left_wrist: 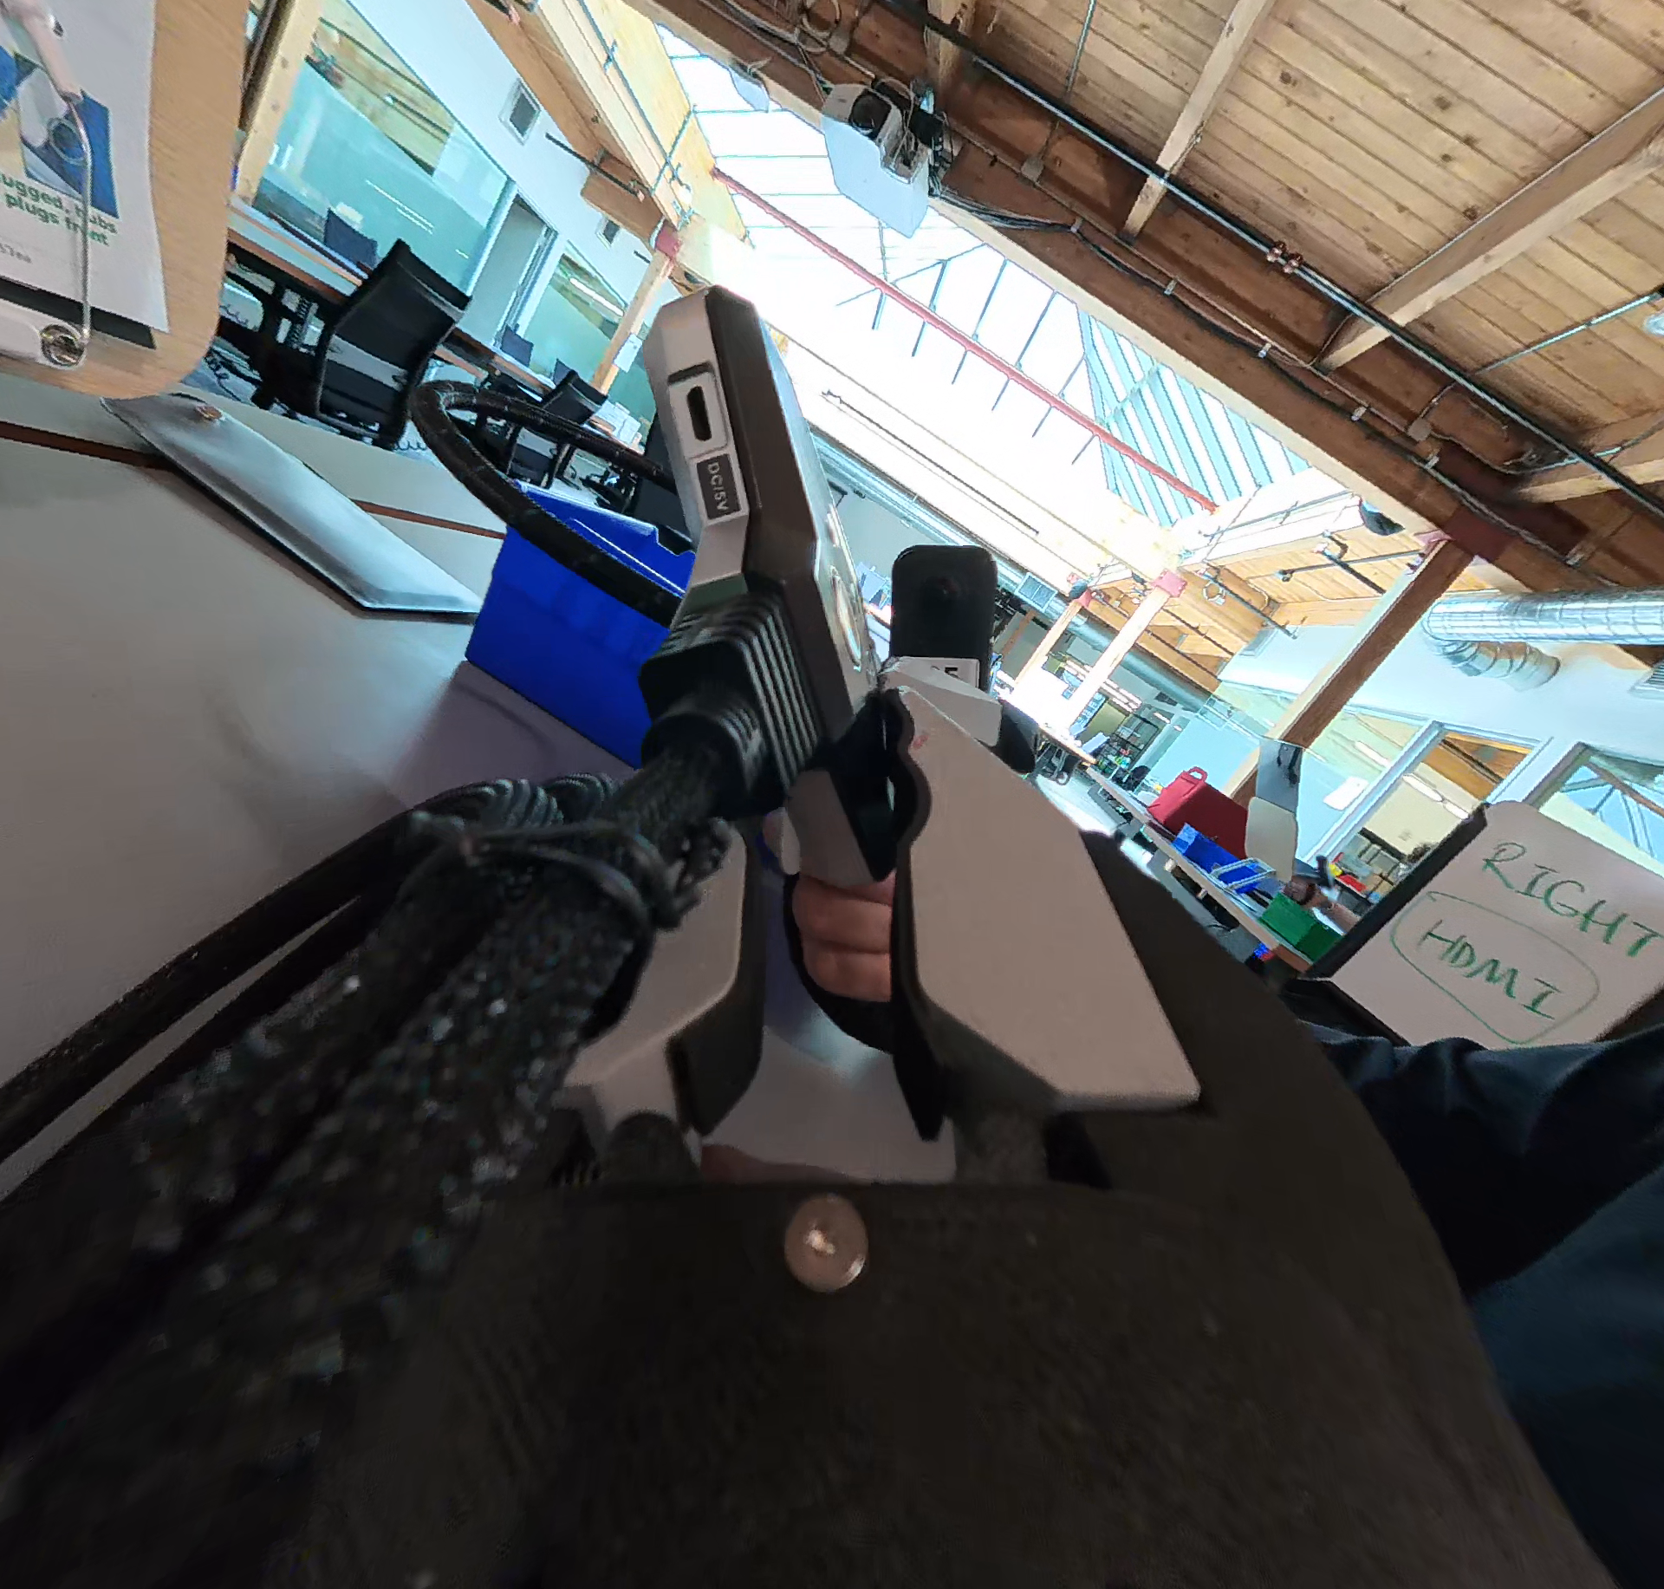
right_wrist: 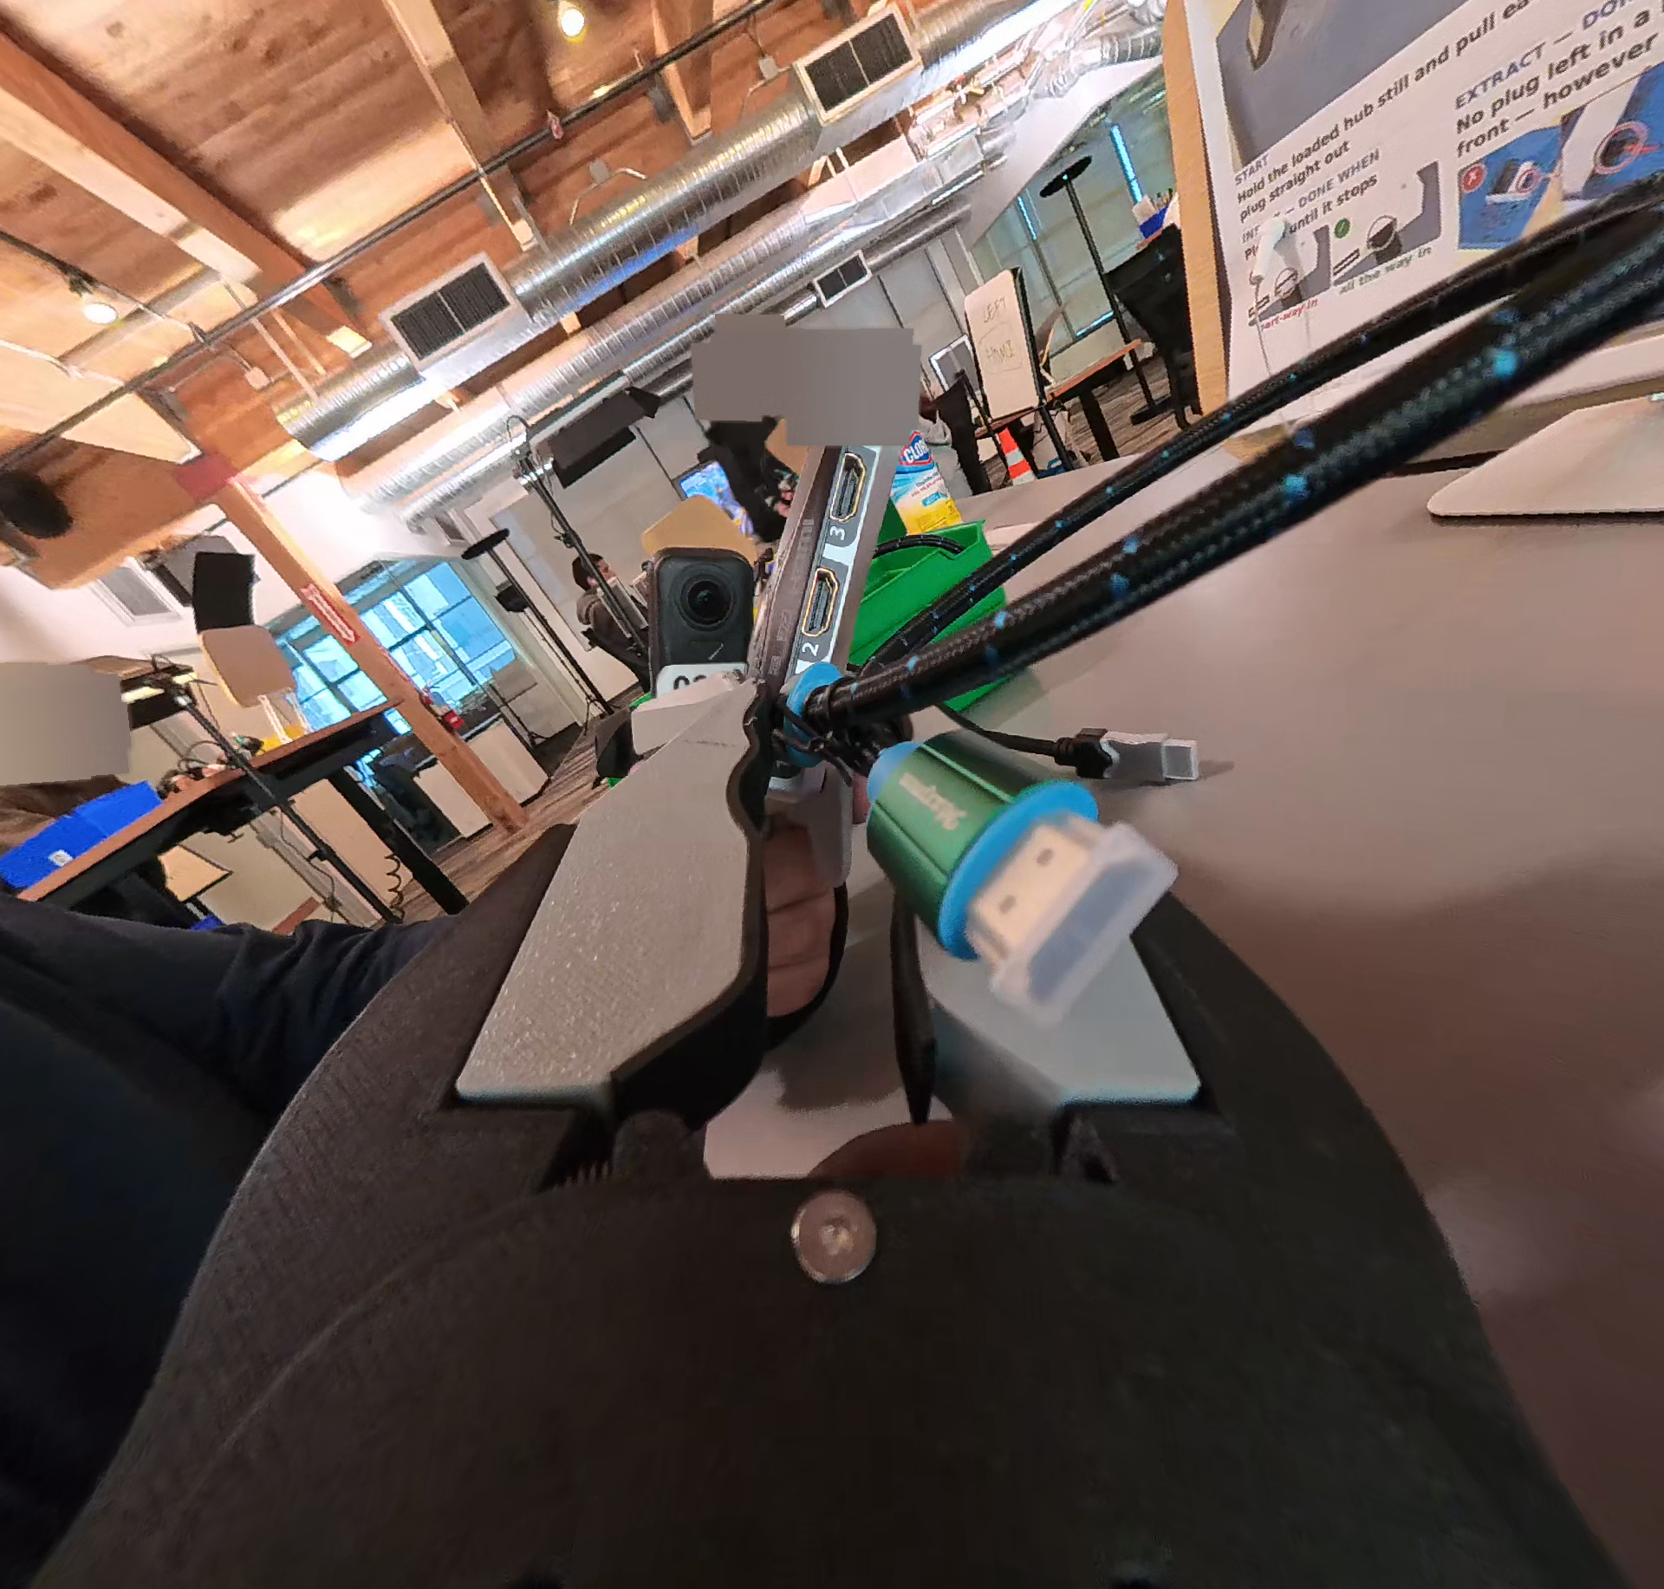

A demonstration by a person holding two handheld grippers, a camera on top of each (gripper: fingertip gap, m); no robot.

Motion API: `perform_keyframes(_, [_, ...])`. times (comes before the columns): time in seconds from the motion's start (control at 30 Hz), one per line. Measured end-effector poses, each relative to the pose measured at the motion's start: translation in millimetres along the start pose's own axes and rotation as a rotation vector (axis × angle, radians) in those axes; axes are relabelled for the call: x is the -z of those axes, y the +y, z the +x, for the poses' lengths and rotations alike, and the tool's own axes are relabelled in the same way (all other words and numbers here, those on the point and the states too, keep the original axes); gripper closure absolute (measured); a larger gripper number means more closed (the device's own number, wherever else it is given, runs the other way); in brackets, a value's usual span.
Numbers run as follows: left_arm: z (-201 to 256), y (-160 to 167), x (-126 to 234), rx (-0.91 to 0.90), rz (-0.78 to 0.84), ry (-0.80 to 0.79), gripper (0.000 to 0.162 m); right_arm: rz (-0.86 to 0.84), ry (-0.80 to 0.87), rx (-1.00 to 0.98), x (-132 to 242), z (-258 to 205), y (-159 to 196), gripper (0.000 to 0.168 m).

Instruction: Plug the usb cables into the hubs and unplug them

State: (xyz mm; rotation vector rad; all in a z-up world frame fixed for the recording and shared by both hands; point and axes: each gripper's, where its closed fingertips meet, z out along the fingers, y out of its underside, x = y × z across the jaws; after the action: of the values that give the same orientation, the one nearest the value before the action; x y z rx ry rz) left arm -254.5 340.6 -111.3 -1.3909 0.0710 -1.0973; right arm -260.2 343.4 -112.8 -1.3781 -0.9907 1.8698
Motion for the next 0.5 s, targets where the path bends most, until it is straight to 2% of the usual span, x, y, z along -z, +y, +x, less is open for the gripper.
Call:
perform_keyframes(0.03, [-0.4, 0.3, 0.3, -0.011, -0.005, -0.002, 0.138, 0.000, -0.009, -0.006, -0.4, -0.7, 0.4, 0.148])
perform_keyframes(0.17, [1.4, -0.1, 4.3, -0.087, -0.035, -0.056, 0.145, -0.026, -0.042, -0.071, -2.6, -3.3, 3.7, 0.151])
perform_keyframes(0.3, [-0.5, -1.0, 7.8, -0.008, -0.029, -0.067, 0.145, -0.017, -0.049, -0.141, -5.4, -3.2, 4.7, 0.154])
perform_keyframes(0.5, [0.8, 4.6, 7.4, -0.037, -0.055, -0.072, 0.144, -0.017, -0.057, -0.155, -0.8, -3.6, 6.1, 0.155])
